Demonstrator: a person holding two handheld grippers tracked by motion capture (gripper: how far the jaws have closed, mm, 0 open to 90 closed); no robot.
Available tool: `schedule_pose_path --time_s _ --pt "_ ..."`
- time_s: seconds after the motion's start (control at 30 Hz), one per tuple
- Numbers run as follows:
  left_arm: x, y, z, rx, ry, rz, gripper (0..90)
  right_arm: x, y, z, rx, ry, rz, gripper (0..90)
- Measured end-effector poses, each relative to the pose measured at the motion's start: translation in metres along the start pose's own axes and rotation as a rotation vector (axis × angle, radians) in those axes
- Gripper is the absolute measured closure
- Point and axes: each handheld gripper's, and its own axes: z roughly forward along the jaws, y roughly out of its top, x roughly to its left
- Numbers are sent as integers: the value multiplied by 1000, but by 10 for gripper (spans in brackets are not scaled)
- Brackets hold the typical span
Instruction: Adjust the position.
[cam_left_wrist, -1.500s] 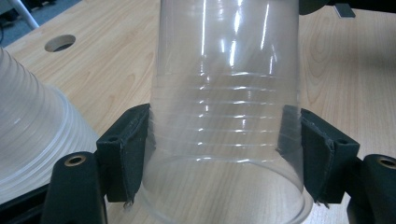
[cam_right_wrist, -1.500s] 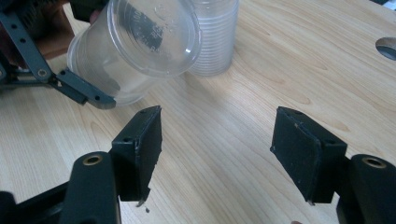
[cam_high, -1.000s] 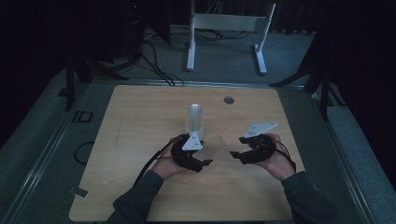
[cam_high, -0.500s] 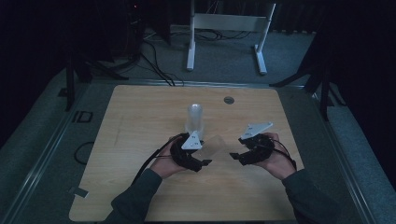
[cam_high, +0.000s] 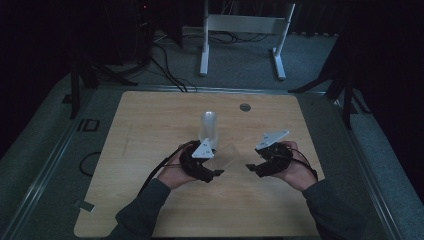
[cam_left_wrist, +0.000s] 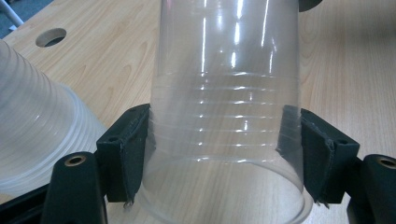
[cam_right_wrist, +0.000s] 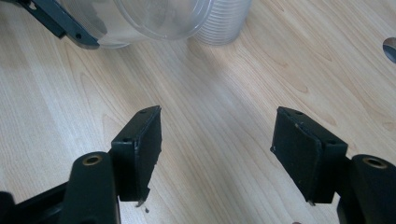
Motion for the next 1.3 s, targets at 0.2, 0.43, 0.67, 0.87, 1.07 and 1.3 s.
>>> schedule_pose_path --time_s 0.2,0.43,0.67,0.87,1.07,1.3 --pt "2 2 -4 13 -8 12 270 0 2 -1 -1 -3 -1 327" --pt "3 4 -6 36 -12 28 270 1 4 -2 14 -6 -26 331" --pt "3 7 -9 50 -11 52 270 2 7 -1 36 -7 -48 344" --pt "3 8 -8 65 -8 63 270 3 9 1 59 -5 -67 350" --pt "1 8 -6 80 -4 79 270 5 12 2 84 2 -91 351" --pt "-1 8 -3 104 -3 97 270 5 13 4 125 8 -120 362"
